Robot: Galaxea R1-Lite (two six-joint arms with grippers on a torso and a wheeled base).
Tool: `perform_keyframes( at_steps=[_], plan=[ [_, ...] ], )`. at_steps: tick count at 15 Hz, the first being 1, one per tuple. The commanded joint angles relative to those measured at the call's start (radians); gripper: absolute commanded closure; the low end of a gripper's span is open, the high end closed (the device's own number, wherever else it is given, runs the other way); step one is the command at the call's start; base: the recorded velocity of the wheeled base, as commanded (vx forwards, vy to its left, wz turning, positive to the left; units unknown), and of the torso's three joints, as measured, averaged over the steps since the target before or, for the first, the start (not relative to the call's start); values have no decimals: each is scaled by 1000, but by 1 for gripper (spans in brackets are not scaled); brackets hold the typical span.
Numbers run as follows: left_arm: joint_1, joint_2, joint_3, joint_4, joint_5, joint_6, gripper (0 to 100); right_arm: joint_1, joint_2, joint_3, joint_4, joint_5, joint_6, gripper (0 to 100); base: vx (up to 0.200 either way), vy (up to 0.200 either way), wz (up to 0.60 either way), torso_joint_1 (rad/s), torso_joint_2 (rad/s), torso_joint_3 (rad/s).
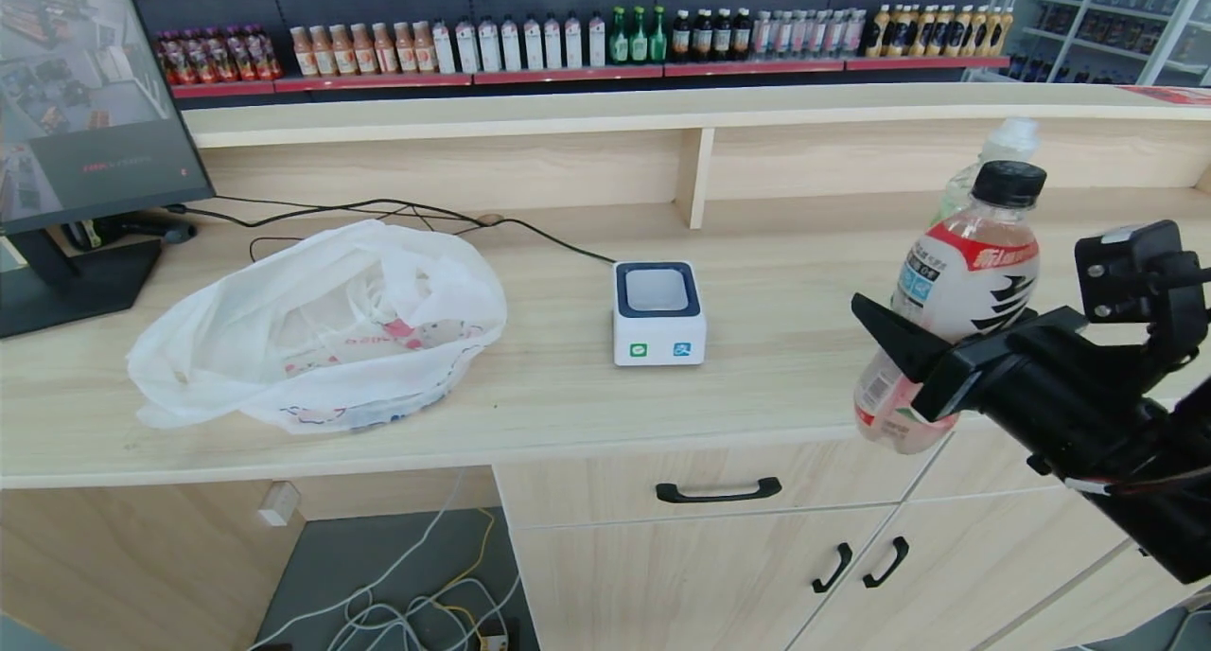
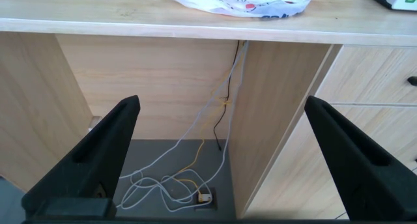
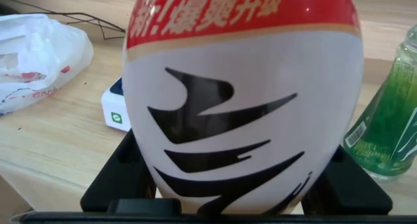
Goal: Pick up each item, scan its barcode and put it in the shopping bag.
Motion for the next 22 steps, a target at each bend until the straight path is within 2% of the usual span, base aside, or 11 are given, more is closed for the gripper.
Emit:
perform_keyframes(
  at_steps=[1,4,7,10,12,13,14,17,19,22],
  plan=[
    [0,0,0,0,0,1,0,9,-31,17,0,9,1,100,0,0,0,0,0,0],
    [0,0,0,0,0,-1,0,52,-45,27,-2,146,6,100,0,0,0,0,0,0],
    [0,0,0,0,0,1,0,118,-50,0,-2,182,22,100,0,0,0,0,0,0],
    [0,0,0,0,0,-1,0,141,-40,4,-2,320,99,100,0,0,0,0,0,0],
    [0,0,0,0,0,1,0,147,-17,-11,-26,356,171,100,0,0,0,0,0,0],
    [0,0,0,0,0,-1,0,149,1,-19,-51,417,208,100,0,0,0,0,0,0],
    [0,0,0,0,-1,-1,0,146,36,-58,-68,449,225,100,0,0,0,0,0,0],
    [-2,0,0,0,-1,1,0,147,138,-209,-74,458,265,100,0,0,0,0,0,0],
    [0,0,0,0,0,1,0,150,190,-256,-97,564,268,100,0,0,0,0,0,0],
    [0,0,0,0,0,1,0,163,193,-281,-117,595,320,100,0,0,0,0,0,0]
  ],
)
